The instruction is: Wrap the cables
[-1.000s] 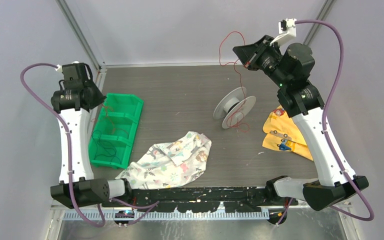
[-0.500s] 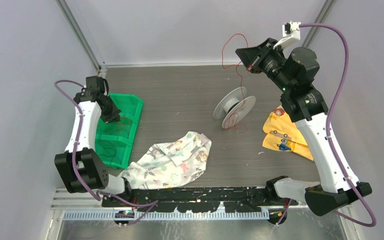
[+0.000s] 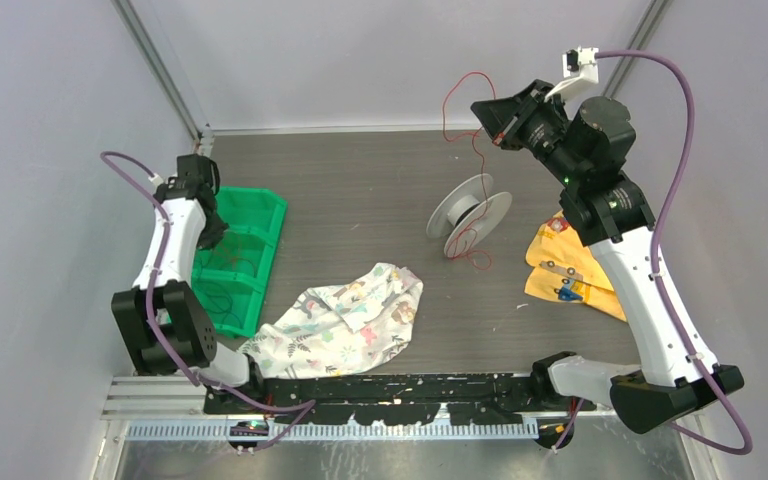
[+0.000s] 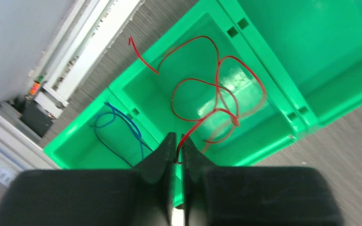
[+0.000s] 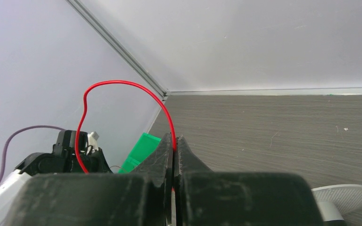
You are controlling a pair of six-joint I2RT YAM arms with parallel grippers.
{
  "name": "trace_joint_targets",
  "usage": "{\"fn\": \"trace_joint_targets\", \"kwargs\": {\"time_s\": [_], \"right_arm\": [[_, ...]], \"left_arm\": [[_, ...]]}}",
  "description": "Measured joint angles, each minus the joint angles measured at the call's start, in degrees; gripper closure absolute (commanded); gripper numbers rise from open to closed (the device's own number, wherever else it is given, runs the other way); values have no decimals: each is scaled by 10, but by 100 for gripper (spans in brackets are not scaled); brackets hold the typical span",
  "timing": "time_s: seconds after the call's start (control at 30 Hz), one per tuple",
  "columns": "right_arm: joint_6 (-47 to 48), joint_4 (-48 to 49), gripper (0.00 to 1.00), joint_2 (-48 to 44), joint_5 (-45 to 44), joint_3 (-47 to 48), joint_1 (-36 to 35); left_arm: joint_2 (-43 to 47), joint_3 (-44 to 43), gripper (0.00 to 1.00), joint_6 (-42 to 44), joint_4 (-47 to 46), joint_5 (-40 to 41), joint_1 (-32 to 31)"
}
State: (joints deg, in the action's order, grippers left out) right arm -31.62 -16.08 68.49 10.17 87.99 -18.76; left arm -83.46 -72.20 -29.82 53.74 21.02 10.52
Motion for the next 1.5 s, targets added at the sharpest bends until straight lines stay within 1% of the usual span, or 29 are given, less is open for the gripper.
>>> {"fn": "trace_joint_targets", "kwargs": {"time_s": [0.03, 0.07, 0.1, 0.13, 0.17, 0.23, 0.3, 0.43, 0.6, 0.73, 0.8, 0.87, 0.97, 1.07, 1.17, 1.27, 1.33, 1.5], "right_arm": [[0, 0, 100, 0, 0, 0, 0], [0, -1, 100, 0, 0, 0, 0], [0, -3, 99, 0, 0, 0, 0], [0, -4, 99, 0, -1, 0, 0], [0, -6, 99, 0, -1, 0, 0], [0, -9, 99, 0, -2, 0, 0], [0, -12, 99, 0, -4, 0, 0], [0, -16, 100, 0, -5, 0, 0], [-1, -19, 99, 3, -5, 0, 0], [-3, -20, 100, 8, -4, 0, 0], [-3, -20, 99, 12, -4, 0, 0], [-3, -22, 99, 15, -1, 0, 0], [-2, -29, 99, 18, 5, 0, 0], [-2, -34, 99, 19, 13, 0, 0], [-2, -44, 99, 20, 24, 0, 0], [-2, -57, 99, 20, 43, 0, 0], [-2, -63, 99, 20, 55, -1, 0], [-14, -65, 99, 20, 71, -10, 0]], "left_arm": [[-9, 0, 66, 0, -2, 9, 1], [-18, 0, 60, 0, -3, 13, 2], [-28, 0, 58, -1, -3, 16, 2], [-37, -1, 48, 0, -2, 15, 3], [-45, -4, 44, 0, 2, 14, 4], [-52, -14, 30, 1, 10, 10, 4], [-43, -26, 24, 2, 14, 6, 4], [24, -59, 22, 5, 12, 5, 4], [132, -128, 26, 17, -4, -3, 4], [160, -160, 30, 33, -27, -72, -11], [161, -161, 31, 38, -35, -109, -42], [148, -161, 31, 46, -42, -137, -98], [105, -162, 30, 55, -53, -190, -211], [58, -163, 28, 63, -74, -279, -293], [43, -153, 23, 56, -115, -355, -321], [42, -148, 22, 32, -172, -413, -339], [39, -152, 21, 19, -213, -425, -357], [28, -158, 19, 3, -310, -424, -440]]}}
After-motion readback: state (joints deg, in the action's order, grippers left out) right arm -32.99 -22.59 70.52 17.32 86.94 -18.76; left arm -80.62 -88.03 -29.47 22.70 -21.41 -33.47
